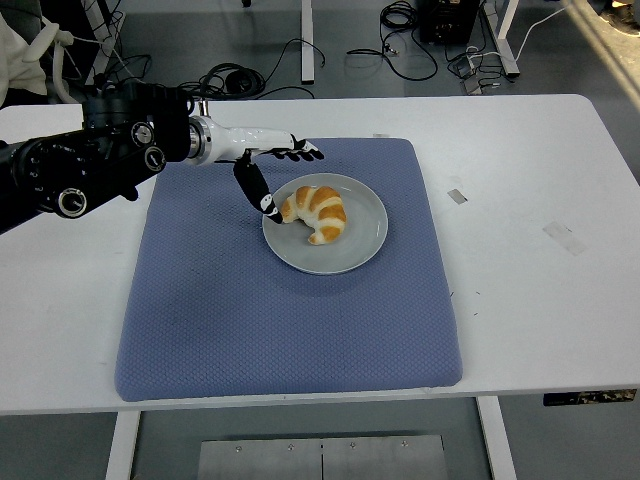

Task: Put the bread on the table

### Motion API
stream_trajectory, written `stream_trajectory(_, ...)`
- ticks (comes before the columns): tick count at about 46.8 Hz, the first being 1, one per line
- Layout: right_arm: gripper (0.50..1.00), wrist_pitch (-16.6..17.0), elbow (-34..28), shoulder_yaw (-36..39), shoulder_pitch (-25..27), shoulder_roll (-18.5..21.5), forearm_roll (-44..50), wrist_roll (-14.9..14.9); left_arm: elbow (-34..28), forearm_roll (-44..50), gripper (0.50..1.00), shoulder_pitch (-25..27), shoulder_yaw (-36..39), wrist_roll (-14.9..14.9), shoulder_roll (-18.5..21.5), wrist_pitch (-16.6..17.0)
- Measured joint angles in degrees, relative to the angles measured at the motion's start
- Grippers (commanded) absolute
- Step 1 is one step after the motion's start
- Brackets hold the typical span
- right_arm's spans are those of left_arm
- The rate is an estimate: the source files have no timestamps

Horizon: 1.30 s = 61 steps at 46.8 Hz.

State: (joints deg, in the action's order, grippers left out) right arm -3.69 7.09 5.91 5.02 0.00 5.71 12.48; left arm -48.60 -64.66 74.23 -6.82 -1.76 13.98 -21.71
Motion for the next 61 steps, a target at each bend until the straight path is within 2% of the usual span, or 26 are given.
stream_trajectory(14, 1.000, 0.0, 0.0, 0.0, 0.0, 0.0, 0.0, 0.0, 0.9, -2.5, 0.963, 0.0, 3.1, -0.1, -0.9, 1.8)
stream_trajectory(52, 1.000, 0.0, 0.0, 0.0, 0.0, 0.0, 0.0, 0.0, 1.2, -1.5, 0.963, -0.7, 3.0, -0.3, -3.3, 4.9)
stream_trajectory(61, 1.000, 0.0, 0.0, 0.0, 0.0, 0.0, 0.0, 0.0, 1.2, -1.5, 0.930, -1.1, 3.0, -0.4, -3.8, 5.2)
